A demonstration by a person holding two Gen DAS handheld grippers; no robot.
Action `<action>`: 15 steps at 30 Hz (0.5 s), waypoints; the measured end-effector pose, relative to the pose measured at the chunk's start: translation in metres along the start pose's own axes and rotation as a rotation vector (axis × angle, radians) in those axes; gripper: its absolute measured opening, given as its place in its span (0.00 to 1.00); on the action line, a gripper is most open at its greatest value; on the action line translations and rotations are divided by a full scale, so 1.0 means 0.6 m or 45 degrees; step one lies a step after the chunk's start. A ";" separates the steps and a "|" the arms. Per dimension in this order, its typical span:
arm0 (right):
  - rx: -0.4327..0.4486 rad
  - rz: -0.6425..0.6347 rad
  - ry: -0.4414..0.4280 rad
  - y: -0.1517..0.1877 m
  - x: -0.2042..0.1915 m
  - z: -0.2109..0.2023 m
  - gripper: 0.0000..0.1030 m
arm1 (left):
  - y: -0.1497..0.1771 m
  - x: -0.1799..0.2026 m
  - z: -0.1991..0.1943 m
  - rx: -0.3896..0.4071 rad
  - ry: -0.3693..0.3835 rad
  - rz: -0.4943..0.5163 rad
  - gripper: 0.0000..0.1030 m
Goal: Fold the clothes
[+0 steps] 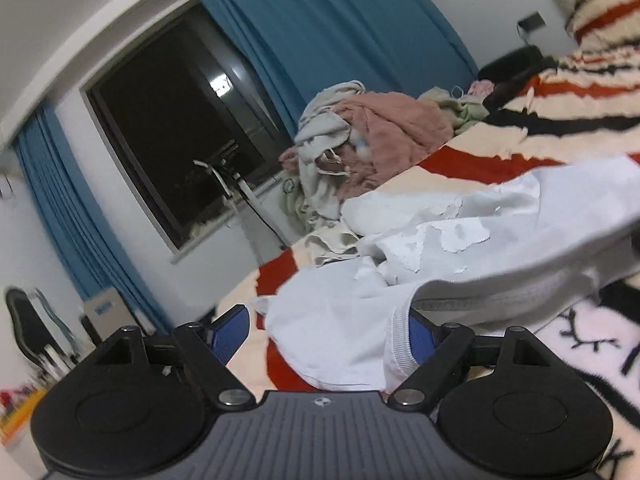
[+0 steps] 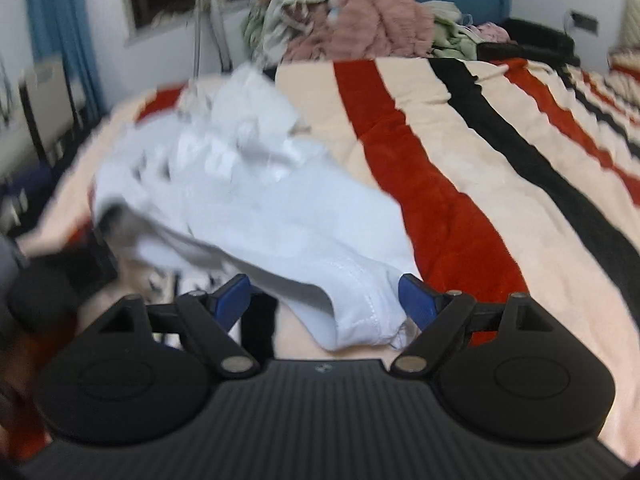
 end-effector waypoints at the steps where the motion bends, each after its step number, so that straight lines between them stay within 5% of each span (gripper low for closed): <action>1: -0.023 -0.010 0.040 0.004 0.001 0.006 0.80 | 0.000 -0.001 0.001 -0.008 -0.004 -0.006 0.80; 5: -0.053 0.124 0.162 0.013 0.040 0.012 0.80 | -0.003 -0.012 -0.014 0.010 -0.050 -0.067 0.80; 11: 0.195 0.409 0.247 0.001 0.108 -0.049 0.80 | -0.022 -0.064 -0.051 0.064 -0.130 -0.293 0.81; 15: 0.066 0.332 0.240 0.010 0.099 -0.025 0.83 | -0.031 -0.094 -0.075 0.048 -0.159 -0.416 0.81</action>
Point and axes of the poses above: each gripper's, at about its wrist camera, not at the fingertips, and z roughly the way its jaws point, x to its right, y to its underside, the point moved 4 cm from there along z, roughly the way its jaws point, and after that the axes turned 7 degrees about -z, right-handed, at the moved point
